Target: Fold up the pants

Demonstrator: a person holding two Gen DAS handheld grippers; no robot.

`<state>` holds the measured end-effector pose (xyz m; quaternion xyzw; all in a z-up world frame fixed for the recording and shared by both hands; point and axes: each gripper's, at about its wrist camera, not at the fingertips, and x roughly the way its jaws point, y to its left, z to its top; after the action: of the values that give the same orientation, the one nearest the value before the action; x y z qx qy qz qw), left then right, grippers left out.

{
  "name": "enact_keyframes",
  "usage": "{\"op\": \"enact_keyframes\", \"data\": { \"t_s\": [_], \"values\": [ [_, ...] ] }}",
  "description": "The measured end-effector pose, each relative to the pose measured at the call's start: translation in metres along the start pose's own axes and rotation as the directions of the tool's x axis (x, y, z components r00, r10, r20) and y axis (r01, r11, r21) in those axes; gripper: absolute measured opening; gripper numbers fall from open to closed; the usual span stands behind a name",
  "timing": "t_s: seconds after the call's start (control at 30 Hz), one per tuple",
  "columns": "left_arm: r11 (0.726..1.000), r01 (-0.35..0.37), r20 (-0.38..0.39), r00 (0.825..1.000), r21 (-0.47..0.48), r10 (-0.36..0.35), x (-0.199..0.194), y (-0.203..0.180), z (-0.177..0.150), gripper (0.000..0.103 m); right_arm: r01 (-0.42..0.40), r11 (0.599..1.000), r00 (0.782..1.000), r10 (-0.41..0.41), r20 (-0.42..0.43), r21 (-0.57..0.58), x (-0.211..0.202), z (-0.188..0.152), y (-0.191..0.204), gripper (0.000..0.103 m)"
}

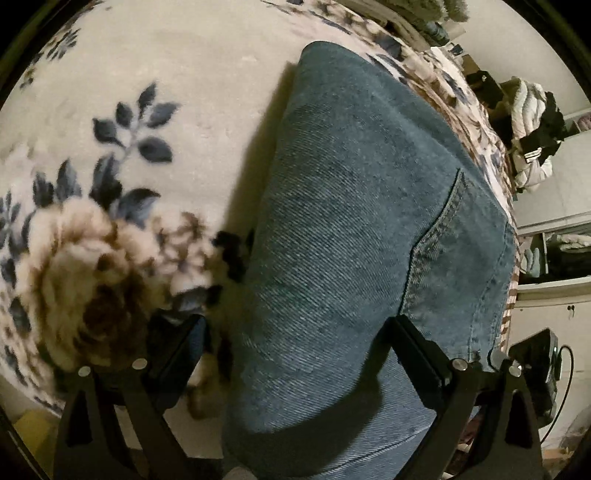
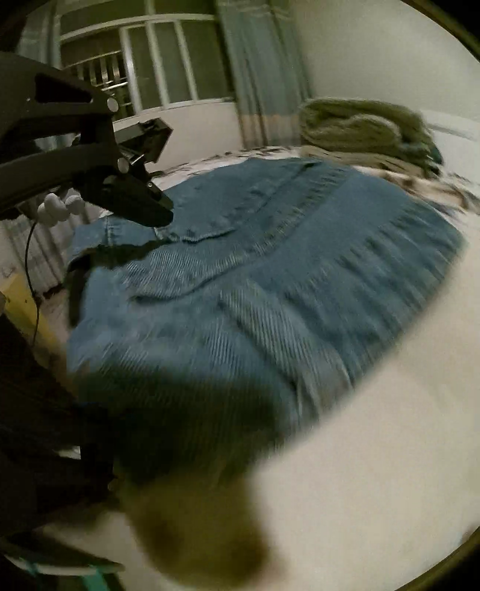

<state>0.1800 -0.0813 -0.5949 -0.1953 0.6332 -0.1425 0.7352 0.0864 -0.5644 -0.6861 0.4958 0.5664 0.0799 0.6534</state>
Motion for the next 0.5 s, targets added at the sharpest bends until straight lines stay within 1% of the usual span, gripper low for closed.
{"op": "enact_keyframes", "data": {
  "t_s": [0.03,0.1,0.13,0.17,0.2,0.23,0.27,0.3,0.33,0.37,0.43,0.5],
  "values": [
    [1.0,0.009,0.005,1.0,-0.002,-0.009,0.0,0.001,0.0,0.1,-0.016,1.0,1.0,0.016,-0.003,-0.013,0.005,0.002,0.005,0.093],
    [1.0,0.028,0.013,1.0,-0.012,-0.027,-0.003,0.004,0.0,0.1,-0.028,0.999,1.0,0.028,-0.006,-0.019,0.013,0.003,0.013,0.094],
    [0.999,0.039,0.015,0.999,-0.021,-0.039,-0.005,0.006,-0.001,0.1,-0.055,0.998,0.998,0.055,-0.004,-0.013,0.014,0.004,0.016,0.094],
    [0.998,0.051,0.016,0.999,-0.028,-0.05,-0.006,0.008,-0.001,0.1,-0.105,0.994,0.994,0.105,0.007,-0.002,0.011,0.004,0.017,0.094],
    [0.998,0.057,0.016,0.998,-0.029,-0.057,-0.006,0.009,-0.001,0.1,-0.169,0.986,0.985,0.169,0.023,0.007,0.007,0.006,0.019,0.093],
    [0.997,0.066,0.015,0.998,-0.03,-0.065,-0.006,0.01,-0.001,0.1,-0.193,0.981,0.981,0.193,0.035,0.001,0.004,0.006,0.021,0.092],
    [0.997,0.069,0.014,0.998,-0.027,-0.068,-0.007,0.011,-0.001,0.1,-0.165,0.986,0.985,0.166,0.042,-0.01,0.002,0.007,0.022,0.091],
    [0.997,0.07,0.013,0.997,-0.021,-0.07,-0.007,0.012,-0.002,0.1,-0.11,0.994,0.992,0.11,0.055,-0.015,0.002,0.006,0.019,0.091],
    [0.997,0.07,0.012,0.997,-0.016,-0.07,-0.007,0.013,-0.003,0.1,-0.027,1.0,0.998,0.027,0.052,-0.002,0.006,0.007,0.011,0.091],
    [0.998,0.069,0.012,0.998,-0.01,-0.069,-0.007,0.014,-0.003,0.1,-0.008,1.0,0.999,0.007,0.047,0.004,0.009,0.006,0.005,0.084],
    [0.997,0.074,0.015,0.997,-0.009,-0.074,-0.008,0.014,-0.004,0.1,-0.023,1.0,0.998,0.023,0.065,-0.003,0.009,0.005,0.003,0.084],
    [0.997,0.08,0.026,0.997,-0.013,-0.079,-0.008,0.014,-0.004,0.1,0.004,1.0,0.997,-0.003,0.076,-0.011,0.01,0.004,0.007,0.084]
  ]
}}
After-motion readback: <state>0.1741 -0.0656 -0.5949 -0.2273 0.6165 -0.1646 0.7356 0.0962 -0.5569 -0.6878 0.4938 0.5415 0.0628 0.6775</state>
